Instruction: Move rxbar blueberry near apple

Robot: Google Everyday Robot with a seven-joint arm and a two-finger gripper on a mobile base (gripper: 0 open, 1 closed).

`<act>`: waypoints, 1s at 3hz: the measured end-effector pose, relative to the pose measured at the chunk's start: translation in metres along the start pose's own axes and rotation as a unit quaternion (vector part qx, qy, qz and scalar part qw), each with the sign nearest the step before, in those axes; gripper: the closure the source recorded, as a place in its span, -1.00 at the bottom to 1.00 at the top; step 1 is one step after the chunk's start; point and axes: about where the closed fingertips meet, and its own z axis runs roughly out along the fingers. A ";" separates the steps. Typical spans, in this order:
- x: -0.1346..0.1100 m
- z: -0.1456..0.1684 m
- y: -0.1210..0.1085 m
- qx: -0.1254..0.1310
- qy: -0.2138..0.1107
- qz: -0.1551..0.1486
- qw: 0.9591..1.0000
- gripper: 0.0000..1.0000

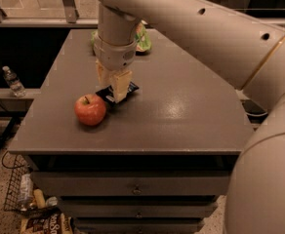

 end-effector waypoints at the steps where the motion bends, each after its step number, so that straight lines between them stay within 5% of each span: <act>1: 0.000 0.001 -0.002 0.002 0.000 0.000 1.000 0.22; 3: -0.001 0.004 -0.004 0.006 -0.001 -0.001 1.000 -0.71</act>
Offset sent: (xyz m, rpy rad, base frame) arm 0.0008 0.0012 -0.0007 0.0032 -0.0026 0.0000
